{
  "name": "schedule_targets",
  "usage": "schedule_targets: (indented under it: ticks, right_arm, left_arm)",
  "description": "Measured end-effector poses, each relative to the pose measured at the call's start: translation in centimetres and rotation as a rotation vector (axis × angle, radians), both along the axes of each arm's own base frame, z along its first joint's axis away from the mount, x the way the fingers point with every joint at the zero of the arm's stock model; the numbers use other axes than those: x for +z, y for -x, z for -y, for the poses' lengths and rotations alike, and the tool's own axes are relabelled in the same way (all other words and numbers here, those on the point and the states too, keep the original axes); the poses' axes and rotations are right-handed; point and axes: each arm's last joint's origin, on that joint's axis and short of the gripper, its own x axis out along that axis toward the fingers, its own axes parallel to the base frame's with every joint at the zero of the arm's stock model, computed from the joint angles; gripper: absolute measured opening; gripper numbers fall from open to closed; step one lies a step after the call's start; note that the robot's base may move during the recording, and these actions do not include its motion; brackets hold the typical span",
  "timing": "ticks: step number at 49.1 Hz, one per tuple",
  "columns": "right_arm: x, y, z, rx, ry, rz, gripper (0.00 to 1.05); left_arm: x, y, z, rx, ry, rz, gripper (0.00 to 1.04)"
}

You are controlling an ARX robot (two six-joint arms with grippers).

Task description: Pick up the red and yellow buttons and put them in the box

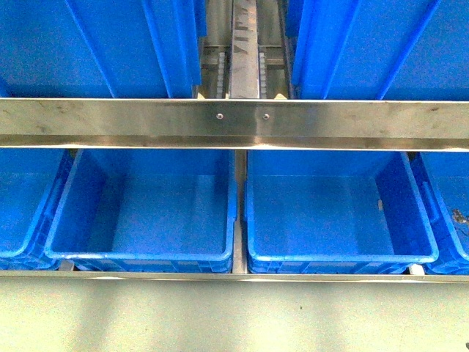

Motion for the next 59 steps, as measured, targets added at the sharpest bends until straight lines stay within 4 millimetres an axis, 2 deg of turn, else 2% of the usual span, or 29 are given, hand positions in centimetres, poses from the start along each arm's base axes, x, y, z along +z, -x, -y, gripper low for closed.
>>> schedule_targets:
  ticks: [13, 14, 15, 16, 18, 25, 26, 28, 29, 30, 35, 40, 45, 51, 56, 59]
  right_arm:
    - [0.0, 0.0, 0.0, 0.0, 0.0, 0.0, 1.02]
    - [0.0, 0.0, 0.0, 0.0, 0.0, 0.0, 1.02]
    - [0.0, 0.0, 0.0, 0.0, 0.0, 0.0, 1.02]
    - [0.0, 0.0, 0.0, 0.0, 0.0, 0.0, 1.02]
    - [0.0, 0.0, 0.0, 0.0, 0.0, 0.0, 1.02]
    - [0.0, 0.0, 0.0, 0.0, 0.0, 0.0, 1.02]
    - [0.0, 0.0, 0.0, 0.0, 0.0, 0.0, 1.02]
    - [0.0, 0.0, 0.0, 0.0, 0.0, 0.0, 1.02]
    - [0.0, 0.0, 0.0, 0.0, 0.0, 0.0, 1.02]
    - [0.0, 0.0, 0.0, 0.0, 0.0, 0.0, 1.02]
    - [0.0, 0.0, 0.0, 0.0, 0.0, 0.0, 1.02]
    - [0.0, 0.0, 0.0, 0.0, 0.0, 0.0, 1.02]
    - [0.0, 0.0, 0.0, 0.0, 0.0, 0.0, 1.02]
    - [0.0, 0.0, 0.0, 0.0, 0.0, 0.0, 1.02]
    - [0.0, 0.0, 0.0, 0.0, 0.0, 0.0, 1.02]
    - [0.0, 0.0, 0.0, 0.0, 0.0, 0.0, 1.02]
  left_arm:
    - [-1.2, -0.7, -0.4, 0.01, -0.002, -0.007, 0.97]
    - [-1.2, -0.7, -0.5, 0.013, -0.004, 0.0, 0.91]
    - [-1.2, -0.7, -0.5, 0.013, -0.004, 0.0, 0.91]
    - [-1.3, -0.8, -0.5, 0.016, -0.005, 0.007, 0.85]
    - [-1.3, -0.9, -0.5, 0.019, -0.007, 0.011, 0.79]
    - [-1.5, -1.0, -0.4, 0.024, -0.014, 0.02, 0.49]
    - [-1.5, -1.0, -0.4, 0.024, -0.014, 0.02, 0.49]
    - [-1.5, -1.0, -0.3, 0.024, -0.015, 0.022, 0.41]
    - [-1.5, -1.0, -0.3, 0.024, -0.015, 0.022, 0.41]
    - [-1.5, -1.0, -0.2, 0.023, -0.015, 0.025, 0.34]
    - [-1.5, -1.3, 0.0, 0.03, -0.025, 0.075, 0.33]
    - [-1.0, -0.4, -0.1, 0.012, -0.02, 0.103, 0.33]
    - [0.9, 1.5, -0.3, -0.046, 0.055, 0.145, 0.33]
    - [4.2, 4.3, -1.5, -0.106, 0.203, 0.218, 0.33]
    - [8.6, 8.1, -4.0, -0.249, 0.391, 0.39, 0.33]
    - [10.4, 10.6, -5.8, -0.345, 0.494, 0.499, 0.33]
